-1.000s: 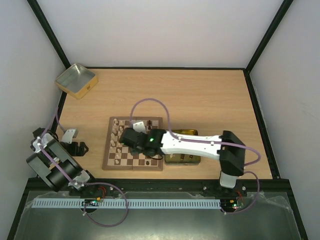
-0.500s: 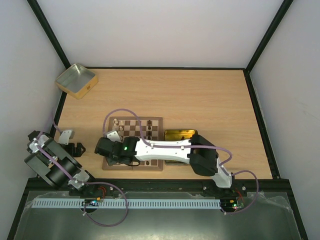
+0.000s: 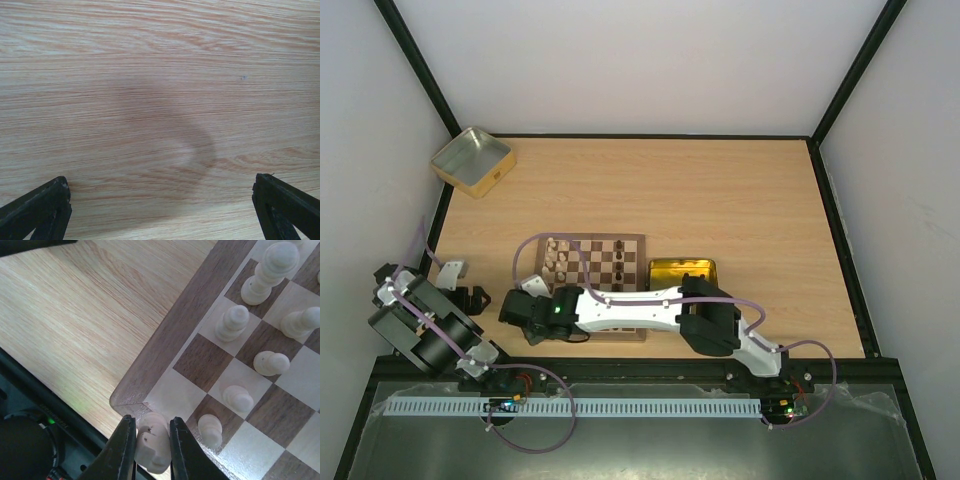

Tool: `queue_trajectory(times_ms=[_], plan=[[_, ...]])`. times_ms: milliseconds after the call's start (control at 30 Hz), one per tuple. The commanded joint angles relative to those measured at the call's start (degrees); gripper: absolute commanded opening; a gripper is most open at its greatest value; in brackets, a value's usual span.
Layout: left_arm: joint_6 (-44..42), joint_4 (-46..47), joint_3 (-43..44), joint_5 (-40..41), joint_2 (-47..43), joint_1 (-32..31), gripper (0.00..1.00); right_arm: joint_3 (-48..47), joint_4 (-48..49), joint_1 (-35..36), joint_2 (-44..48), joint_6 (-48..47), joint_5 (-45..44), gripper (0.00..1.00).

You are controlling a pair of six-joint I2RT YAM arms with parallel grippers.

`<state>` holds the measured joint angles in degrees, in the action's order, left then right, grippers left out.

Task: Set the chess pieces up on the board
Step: Place the chess piece on the chessboard.

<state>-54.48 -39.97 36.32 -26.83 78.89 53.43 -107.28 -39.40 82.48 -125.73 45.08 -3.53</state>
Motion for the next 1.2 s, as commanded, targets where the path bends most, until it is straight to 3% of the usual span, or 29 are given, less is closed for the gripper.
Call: queue_trajectory(times_ms=[0, 1167], plan=[[-1.78, -0.83, -1.51, 0.98, 1.24, 1.2, 0.99, -2.45, -1.39, -0.12, -2.2, -1.22, -1.25, 0.11], [-3.18, 0.65, -0.89, 0.75, 6.17, 2.91, 0.99, -4.69, -0.13, -4.78, -6.08, -3.12, -0.4, 0.12]])
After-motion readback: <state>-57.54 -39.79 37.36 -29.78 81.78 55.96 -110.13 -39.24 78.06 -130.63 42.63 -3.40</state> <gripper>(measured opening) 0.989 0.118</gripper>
